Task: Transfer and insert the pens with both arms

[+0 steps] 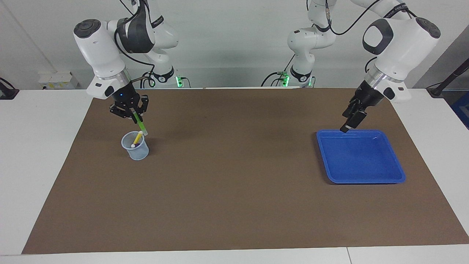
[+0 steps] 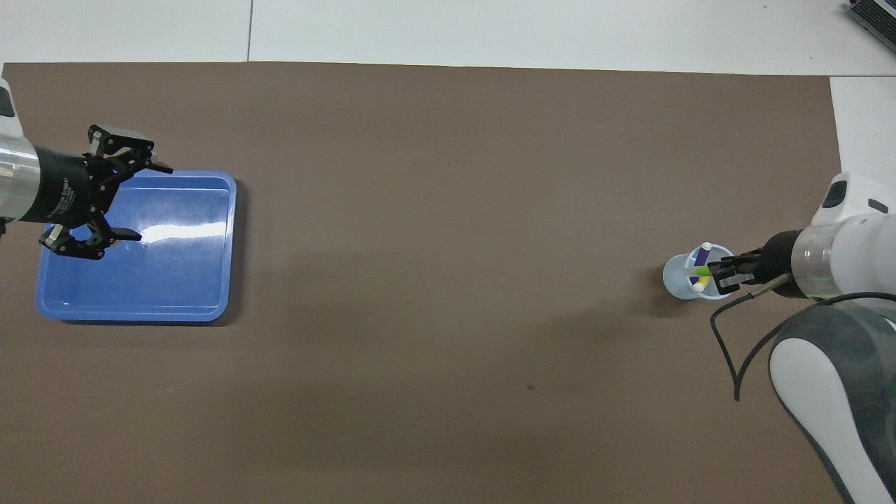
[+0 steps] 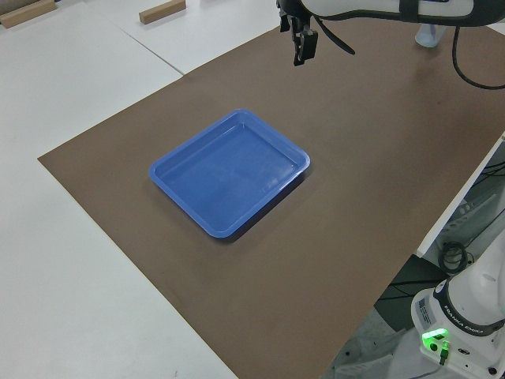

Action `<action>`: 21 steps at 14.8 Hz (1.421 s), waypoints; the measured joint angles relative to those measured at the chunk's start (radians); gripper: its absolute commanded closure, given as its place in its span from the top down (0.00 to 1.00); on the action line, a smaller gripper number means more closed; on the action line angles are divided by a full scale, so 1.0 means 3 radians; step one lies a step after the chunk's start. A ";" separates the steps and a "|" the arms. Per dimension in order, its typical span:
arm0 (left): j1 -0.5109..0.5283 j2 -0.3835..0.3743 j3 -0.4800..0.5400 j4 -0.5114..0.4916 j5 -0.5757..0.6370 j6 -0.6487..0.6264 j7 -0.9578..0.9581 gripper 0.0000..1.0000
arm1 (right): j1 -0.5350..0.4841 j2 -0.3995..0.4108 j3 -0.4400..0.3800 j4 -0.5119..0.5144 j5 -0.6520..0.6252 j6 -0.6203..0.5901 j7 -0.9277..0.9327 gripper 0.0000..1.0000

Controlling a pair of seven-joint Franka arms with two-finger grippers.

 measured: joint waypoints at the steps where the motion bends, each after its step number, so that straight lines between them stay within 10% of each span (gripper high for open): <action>1: 0.0000 -0.0007 0.0036 0.0000 0.0045 -0.0012 0.0082 1.00 | -0.0030 -0.0003 -0.0001 -0.0001 -0.0081 -0.0008 0.0000 0.00; 21: -0.0637 0.0071 0.1025 -0.0022 0.0808 -0.0397 0.2675 1.00 | -0.0213 0.0201 0.0003 -0.0404 -0.0356 0.0704 0.0000 0.00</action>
